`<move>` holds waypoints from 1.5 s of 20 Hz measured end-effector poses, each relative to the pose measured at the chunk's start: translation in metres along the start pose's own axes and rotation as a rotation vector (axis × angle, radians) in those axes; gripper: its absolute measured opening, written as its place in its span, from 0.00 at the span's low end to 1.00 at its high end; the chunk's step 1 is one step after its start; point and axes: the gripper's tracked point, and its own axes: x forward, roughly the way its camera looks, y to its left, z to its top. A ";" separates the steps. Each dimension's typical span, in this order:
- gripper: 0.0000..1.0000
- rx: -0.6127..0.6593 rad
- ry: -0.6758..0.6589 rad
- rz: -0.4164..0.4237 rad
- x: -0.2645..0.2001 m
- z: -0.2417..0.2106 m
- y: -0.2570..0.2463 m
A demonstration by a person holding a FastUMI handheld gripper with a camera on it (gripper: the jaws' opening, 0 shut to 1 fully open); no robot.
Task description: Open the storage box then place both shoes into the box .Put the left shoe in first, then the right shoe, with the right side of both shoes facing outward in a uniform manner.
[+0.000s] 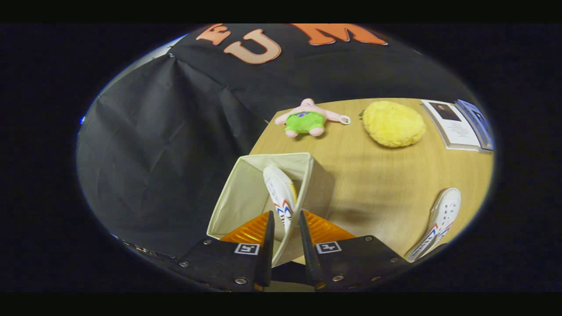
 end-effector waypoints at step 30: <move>0.39 0.385 0.136 -0.505 -0.050 -0.146 -0.301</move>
